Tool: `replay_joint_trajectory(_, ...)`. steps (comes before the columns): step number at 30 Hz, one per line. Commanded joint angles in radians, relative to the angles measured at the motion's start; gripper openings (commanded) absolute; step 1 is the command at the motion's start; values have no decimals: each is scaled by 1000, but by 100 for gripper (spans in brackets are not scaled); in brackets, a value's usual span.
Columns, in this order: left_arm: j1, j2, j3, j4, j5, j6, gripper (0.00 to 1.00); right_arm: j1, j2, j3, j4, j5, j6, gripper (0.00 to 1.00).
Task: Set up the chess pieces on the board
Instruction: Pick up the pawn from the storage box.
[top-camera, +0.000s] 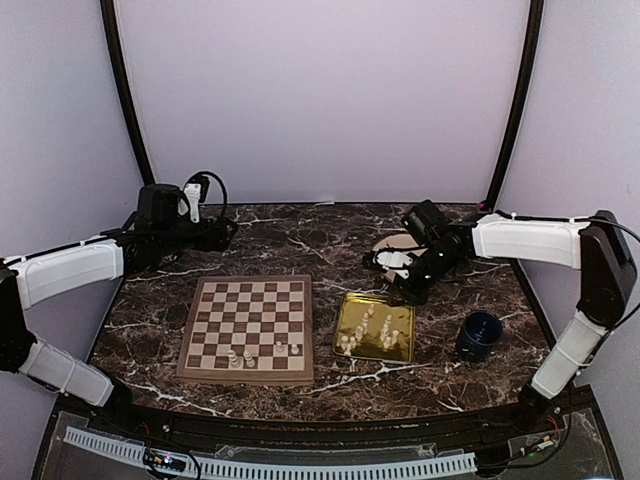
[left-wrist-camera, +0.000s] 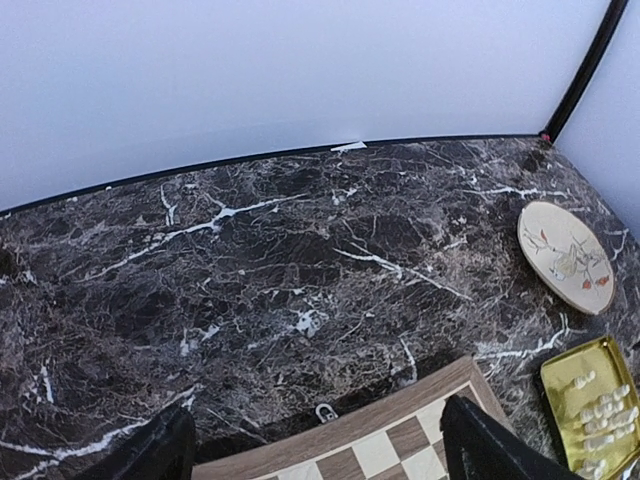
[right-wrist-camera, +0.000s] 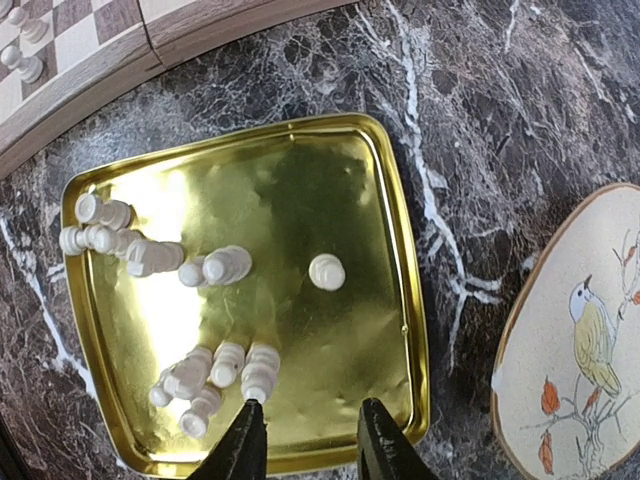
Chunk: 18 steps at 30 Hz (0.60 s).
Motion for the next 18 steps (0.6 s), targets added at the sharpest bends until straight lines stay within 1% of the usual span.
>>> replay_joint_trajectory(1, 13, -58, -44, 76, 144, 71, 82, -3, 107, 107, 25, -46, 4, 32)
replay_joint_trajectory(3, 14, -58, -36, 54, 183, 103, 75, -2, 154, 145, 10, -45, 14, 31)
replay_joint_trajectory(7, 14, -45, -9, -1, 193, 136, 69, 2, 231, 197, -8, -18, 24, 30)
replay_joint_trajectory(13, 14, -69, -16, 0, 168, 157, 69, 15, 303, 261, -38, -15, 29, 29)
replay_joint_trajectory(18, 15, -80, -21, -4, 160, 159, 69, 36, 333, 268, -46, -1, 23, 29)
